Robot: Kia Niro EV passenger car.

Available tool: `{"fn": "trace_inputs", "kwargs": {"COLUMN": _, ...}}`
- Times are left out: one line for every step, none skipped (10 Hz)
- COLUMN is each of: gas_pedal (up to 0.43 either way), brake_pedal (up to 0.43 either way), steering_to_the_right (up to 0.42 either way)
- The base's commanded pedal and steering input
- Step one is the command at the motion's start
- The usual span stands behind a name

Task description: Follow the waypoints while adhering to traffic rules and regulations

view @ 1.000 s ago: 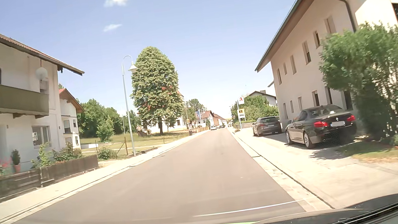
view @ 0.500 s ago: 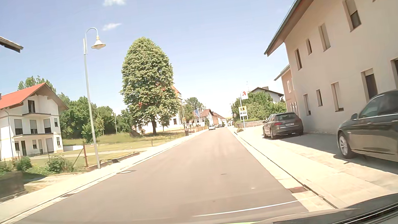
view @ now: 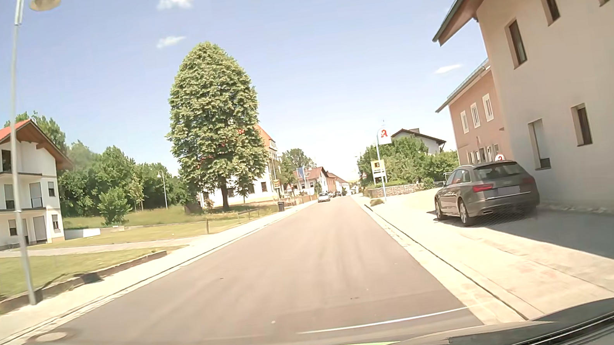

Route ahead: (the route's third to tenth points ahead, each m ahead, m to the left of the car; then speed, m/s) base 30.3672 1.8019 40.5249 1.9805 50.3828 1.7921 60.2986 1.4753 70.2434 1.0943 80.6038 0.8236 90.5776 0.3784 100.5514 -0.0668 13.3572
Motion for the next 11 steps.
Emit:
{"fn": "trace_inputs", "kwargs": {"gas_pedal": 0.15, "brake_pedal": 0.0, "steering_to_the_right": -0.002}}
{"fn": "trace_inputs", "kwargs": {"gas_pedal": 0.15, "brake_pedal": 0.0, "steering_to_the_right": -0.002}}
{"fn": "trace_inputs", "kwargs": {"gas_pedal": 0.15, "brake_pedal": 0.0, "steering_to_the_right": -0.002}}
{"fn": "trace_inputs", "kwargs": {"gas_pedal": 0.15, "brake_pedal": 0.0, "steering_to_the_right": -0.002}}
{"fn": "trace_inputs", "kwargs": {"gas_pedal": 0.15, "brake_pedal": 0.0, "steering_to_the_right": -0.002}}
{"fn": "trace_inputs", "kwargs": {"gas_pedal": 0.157, "brake_pedal": 0.0, "steering_to_the_right": -0.002}}
{"fn": "trace_inputs", "kwargs": {"gas_pedal": 0.157, "brake_pedal": 0.0, "steering_to_the_right": -0.002}}
{"fn": "trace_inputs", "kwargs": {"gas_pedal": 0.169, "brake_pedal": 0.0, "steering_to_the_right": -0.002}}
{"fn": "trace_inputs", "kwargs": {"gas_pedal": 0.169, "brake_pedal": 0.0, "steering_to_the_right": -0.002}}
{"fn": "trace_inputs", "kwargs": {"gas_pedal": 0.169, "brake_pedal": 0.0, "steering_to_the_right": -0.003}}
{"fn": "trace_inputs", "kwargs": {"gas_pedal": 0.169, "brake_pedal": 0.0, "steering_to_the_right": -0.003}}
